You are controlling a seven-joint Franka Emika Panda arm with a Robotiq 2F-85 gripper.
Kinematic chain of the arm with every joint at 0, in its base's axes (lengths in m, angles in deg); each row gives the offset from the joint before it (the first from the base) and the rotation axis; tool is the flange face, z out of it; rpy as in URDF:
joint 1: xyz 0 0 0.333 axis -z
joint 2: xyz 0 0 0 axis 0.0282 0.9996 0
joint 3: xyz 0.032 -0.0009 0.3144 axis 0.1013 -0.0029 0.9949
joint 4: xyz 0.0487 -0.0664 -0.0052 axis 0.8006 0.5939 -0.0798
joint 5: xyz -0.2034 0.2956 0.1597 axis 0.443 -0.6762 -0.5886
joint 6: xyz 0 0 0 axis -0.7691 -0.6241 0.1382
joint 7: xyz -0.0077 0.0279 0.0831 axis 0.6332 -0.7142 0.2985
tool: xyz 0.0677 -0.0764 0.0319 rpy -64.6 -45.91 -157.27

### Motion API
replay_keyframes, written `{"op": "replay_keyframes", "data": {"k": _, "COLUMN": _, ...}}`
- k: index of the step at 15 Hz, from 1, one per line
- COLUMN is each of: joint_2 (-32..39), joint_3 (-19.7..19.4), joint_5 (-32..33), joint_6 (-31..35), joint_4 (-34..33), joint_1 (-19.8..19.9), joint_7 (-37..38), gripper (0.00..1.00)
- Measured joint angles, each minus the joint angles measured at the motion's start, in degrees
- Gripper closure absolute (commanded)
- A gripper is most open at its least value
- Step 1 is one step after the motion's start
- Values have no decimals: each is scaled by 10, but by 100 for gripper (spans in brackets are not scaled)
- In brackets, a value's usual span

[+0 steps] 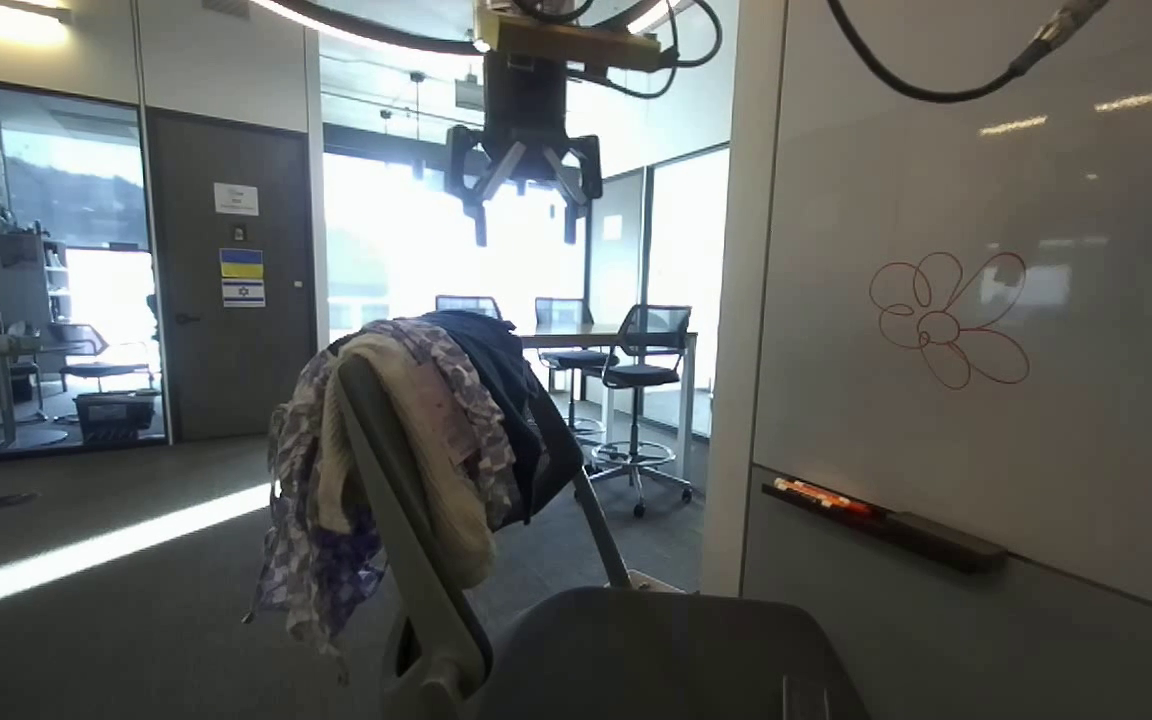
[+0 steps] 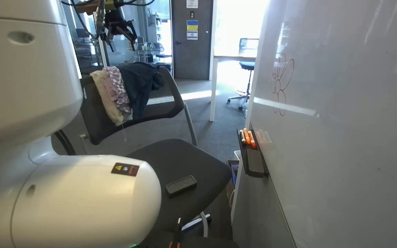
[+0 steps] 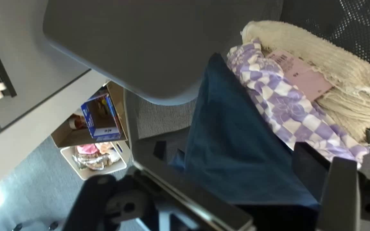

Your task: Hang the towel and purple clothing on the backrest of the chair.

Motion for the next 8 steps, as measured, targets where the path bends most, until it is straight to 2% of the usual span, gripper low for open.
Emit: {"op": "replay_keyframes", "data": {"k": 8, "joint_2": -149, "joint_3": -46, "joint_5": -119, "joint_6": 79, "joint_4": 243, "joint_1": 45, "joint_7": 3, "gripper": 0}}
